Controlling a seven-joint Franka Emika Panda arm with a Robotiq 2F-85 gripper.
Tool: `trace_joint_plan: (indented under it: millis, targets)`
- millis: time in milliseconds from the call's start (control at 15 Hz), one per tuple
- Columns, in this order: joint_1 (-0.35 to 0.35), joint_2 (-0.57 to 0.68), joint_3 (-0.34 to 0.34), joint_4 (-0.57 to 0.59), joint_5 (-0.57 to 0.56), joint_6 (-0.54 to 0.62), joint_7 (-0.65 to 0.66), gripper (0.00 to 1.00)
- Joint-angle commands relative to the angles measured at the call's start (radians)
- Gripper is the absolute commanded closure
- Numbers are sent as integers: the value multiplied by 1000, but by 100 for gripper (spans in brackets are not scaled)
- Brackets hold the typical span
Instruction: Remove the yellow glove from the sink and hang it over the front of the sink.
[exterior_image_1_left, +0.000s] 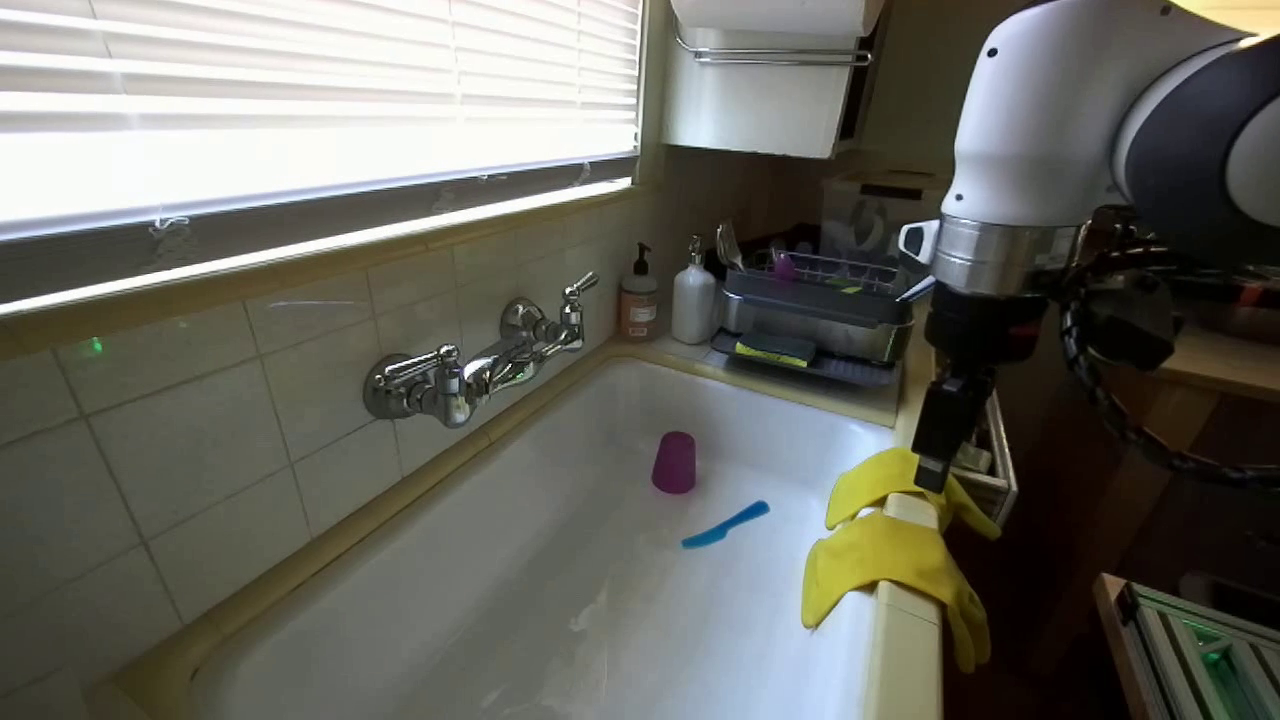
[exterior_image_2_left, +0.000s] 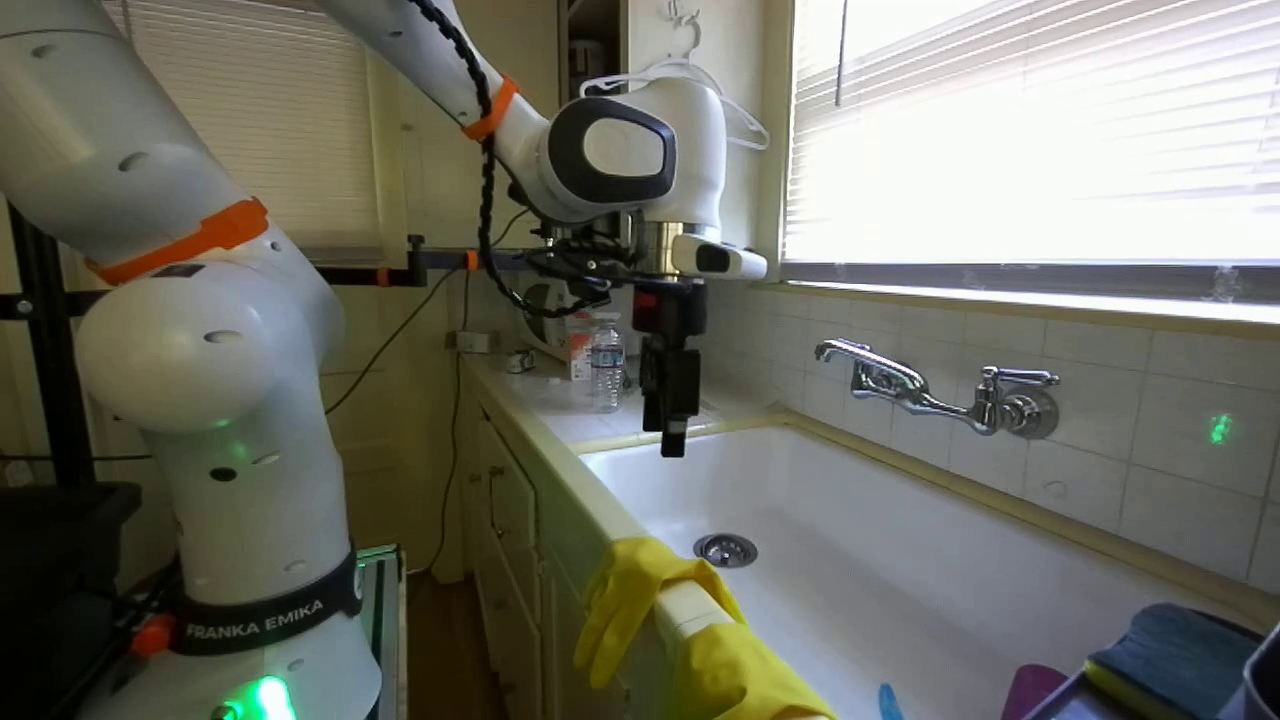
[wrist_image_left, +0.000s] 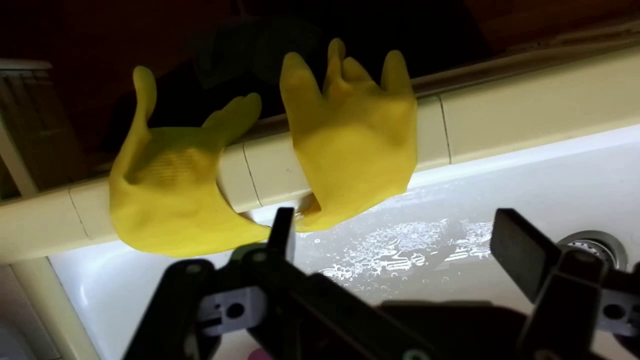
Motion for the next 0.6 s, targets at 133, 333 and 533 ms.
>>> trace_joint_plan:
  millis: [133,333,533]
  targets:
    - [0,-22,17,1,0,-26,30,0]
    - [0,-27,20,1,0,-31,37,0]
    - [0,-27,20,0,0,-31,38,0]
